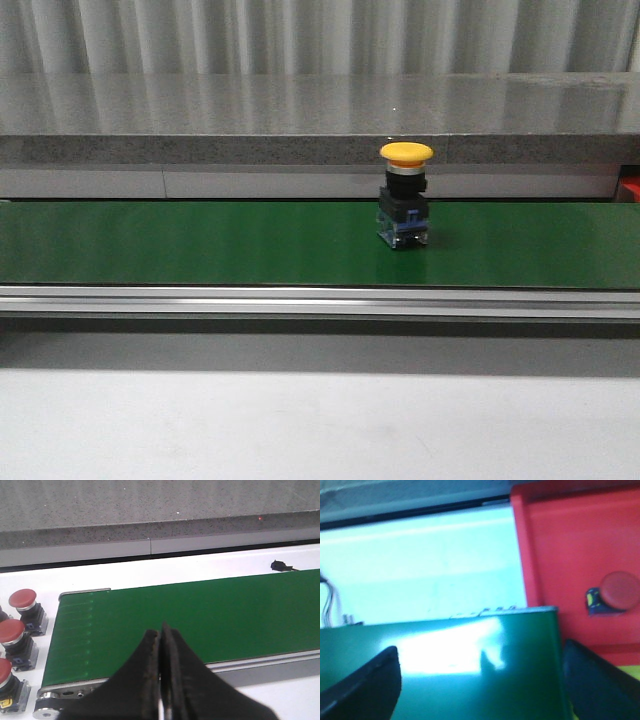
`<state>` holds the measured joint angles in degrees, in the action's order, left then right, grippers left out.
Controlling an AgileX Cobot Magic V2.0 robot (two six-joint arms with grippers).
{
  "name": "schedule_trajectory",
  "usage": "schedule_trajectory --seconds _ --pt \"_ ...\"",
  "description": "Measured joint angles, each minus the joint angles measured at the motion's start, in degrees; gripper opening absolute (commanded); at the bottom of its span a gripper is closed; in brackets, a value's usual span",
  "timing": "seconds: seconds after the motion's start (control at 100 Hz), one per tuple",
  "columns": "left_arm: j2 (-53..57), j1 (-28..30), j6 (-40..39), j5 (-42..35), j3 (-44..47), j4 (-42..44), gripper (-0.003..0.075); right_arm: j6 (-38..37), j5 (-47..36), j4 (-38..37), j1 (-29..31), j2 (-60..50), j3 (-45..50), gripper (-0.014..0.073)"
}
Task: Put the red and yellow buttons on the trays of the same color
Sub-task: 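Lower the right gripper onto the yellow button on the belt and grasp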
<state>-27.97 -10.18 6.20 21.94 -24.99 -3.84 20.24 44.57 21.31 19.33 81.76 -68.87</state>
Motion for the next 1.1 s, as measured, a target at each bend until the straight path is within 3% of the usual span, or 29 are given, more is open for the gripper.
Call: schedule_trajectory --seconds 0.17,0.47,0.72,0.91,1.01,1.1 --pt "0.0 0.0 0.0 0.0 0.0 0.0 -0.002 2.54 3.58 0.0 -7.31 -5.91 5.63 0.0643" --pt "0.0 0.0 0.0 0.0 0.0 0.0 -0.002 4.56 5.16 0.0 -20.2 -3.83 6.66 0.0643" --pt "0.0 0.0 0.0 0.0 0.0 0.0 -0.002 4.56 -0.06 0.0 -29.5 3.45 6.42 0.0643" --pt "0.0 0.0 0.0 0.0 0.0 0.0 -0.002 4.56 -3.97 0.0 -32.07 10.12 2.54 0.0636" --pt "0.0 0.0 0.0 0.0 0.0 0.0 -0.002 4.6 -4.58 0.0 -32.07 13.03 -0.1 0.0519" --pt "0.0 0.0 0.0 0.0 0.0 0.0 -0.002 4.6 -4.45 0.0 -32.07 15.06 -1.59 0.0268"
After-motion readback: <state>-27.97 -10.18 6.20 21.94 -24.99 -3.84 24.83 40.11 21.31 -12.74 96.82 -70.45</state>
